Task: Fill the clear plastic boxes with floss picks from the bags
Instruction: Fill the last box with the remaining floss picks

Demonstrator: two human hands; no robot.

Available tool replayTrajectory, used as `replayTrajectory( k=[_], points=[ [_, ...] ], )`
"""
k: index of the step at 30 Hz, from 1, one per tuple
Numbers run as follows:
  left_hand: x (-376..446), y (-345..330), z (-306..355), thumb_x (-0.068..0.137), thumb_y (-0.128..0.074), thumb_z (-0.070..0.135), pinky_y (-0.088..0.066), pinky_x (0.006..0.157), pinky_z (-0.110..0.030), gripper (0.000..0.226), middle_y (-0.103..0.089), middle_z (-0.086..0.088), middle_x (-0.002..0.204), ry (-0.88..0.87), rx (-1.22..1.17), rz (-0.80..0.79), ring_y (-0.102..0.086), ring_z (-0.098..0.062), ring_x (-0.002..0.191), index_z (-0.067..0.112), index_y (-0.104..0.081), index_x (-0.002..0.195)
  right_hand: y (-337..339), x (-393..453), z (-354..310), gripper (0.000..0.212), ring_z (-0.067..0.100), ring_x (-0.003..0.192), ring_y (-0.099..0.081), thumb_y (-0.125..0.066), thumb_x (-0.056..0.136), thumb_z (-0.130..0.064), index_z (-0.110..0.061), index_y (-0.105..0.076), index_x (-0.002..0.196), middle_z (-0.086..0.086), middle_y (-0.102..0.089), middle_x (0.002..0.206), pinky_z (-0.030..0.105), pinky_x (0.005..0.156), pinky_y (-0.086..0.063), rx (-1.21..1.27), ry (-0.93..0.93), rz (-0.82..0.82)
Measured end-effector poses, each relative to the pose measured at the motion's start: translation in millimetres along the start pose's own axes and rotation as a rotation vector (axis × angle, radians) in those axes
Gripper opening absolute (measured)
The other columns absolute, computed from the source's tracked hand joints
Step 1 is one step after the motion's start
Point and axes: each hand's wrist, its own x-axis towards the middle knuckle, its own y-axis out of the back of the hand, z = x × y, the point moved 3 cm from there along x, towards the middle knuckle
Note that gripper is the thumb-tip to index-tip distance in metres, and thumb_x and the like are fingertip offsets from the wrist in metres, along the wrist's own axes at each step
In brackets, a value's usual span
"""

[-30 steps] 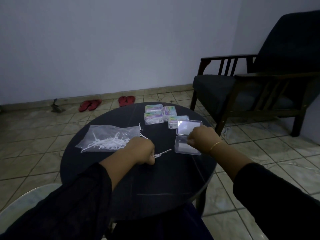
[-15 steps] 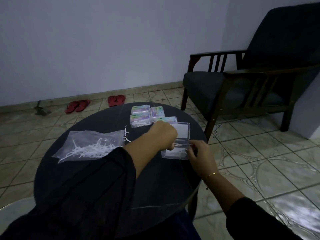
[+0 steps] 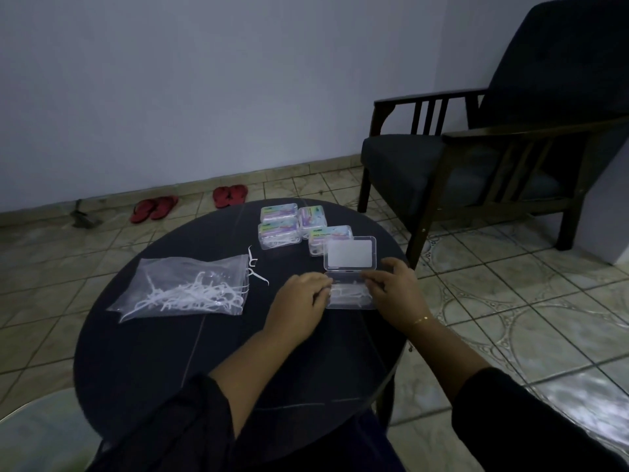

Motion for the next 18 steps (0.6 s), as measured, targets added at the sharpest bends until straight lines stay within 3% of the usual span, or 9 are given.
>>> replayTrajectory(
  k=[5, 9, 14, 18],
  points=[
    [-5.1, 8.5, 2.7, 0.097, -0.051, 0.019, -0.029, 0.092, -0.013, 0.031, -0.060, 0.006, 0.127, -0.053, -0.005, 0.010, -0.050, -0.013, 0.112, 0.017, -0.061, 0.127, 2.5, -2.8, -4.9, 0.034, 0.023, 0.133, -0.029, -0.045, 0.099, -0.026, -0.022, -0.057, 0.130, 0.006, -0.032, 0.147, 0.031, 0.109, -0.026, 0.005, -0.044, -0.034],
    [-8.9, 23.2, -3.5, 0.096, -0.052, 0.018, -0.035, 0.094, -0.020, 0.034, -0.059, 0.007, 0.127, -0.085, 0.007, 0.005, -0.050, -0.013, 0.112, 0.020, -0.059, 0.129, 2.1, -5.9, -19.4, 0.032, 0.021, 0.127, -0.035, -0.047, 0.097, -0.028, -0.022, -0.060, 0.126, 0.005, -0.039, 0.142, 0.033, 0.105, -0.033, -0.066, -0.011, 0.025],
    [-17.5, 54.4, -28.2, 0.092, -0.056, 0.023, -0.041, 0.100, -0.032, 0.037, -0.059, 0.003, 0.128, -0.113, 0.108, 0.046, -0.053, -0.017, 0.113, 0.019, -0.059, 0.129, -6.3, -9.6, -72.1, 0.028, 0.017, 0.123, -0.038, -0.050, 0.095, -0.031, -0.028, -0.062, 0.120, -0.002, -0.045, 0.135, 0.032, 0.099, -0.032, -0.173, 0.190, 0.124],
    [-23.1, 94.3, -66.7, 0.078, -0.069, 0.037, -0.040, 0.100, -0.038, 0.058, -0.059, -0.001, 0.128, -0.097, 0.230, 0.089, -0.053, -0.024, 0.117, 0.020, -0.055, 0.132, -32.6, -5.3, -115.7, 0.023, 0.018, 0.110, -0.046, -0.055, 0.093, -0.025, -0.022, -0.069, 0.112, 0.000, -0.056, 0.118, 0.031, 0.093, -0.039, -0.083, 0.368, 0.030]
  ],
)
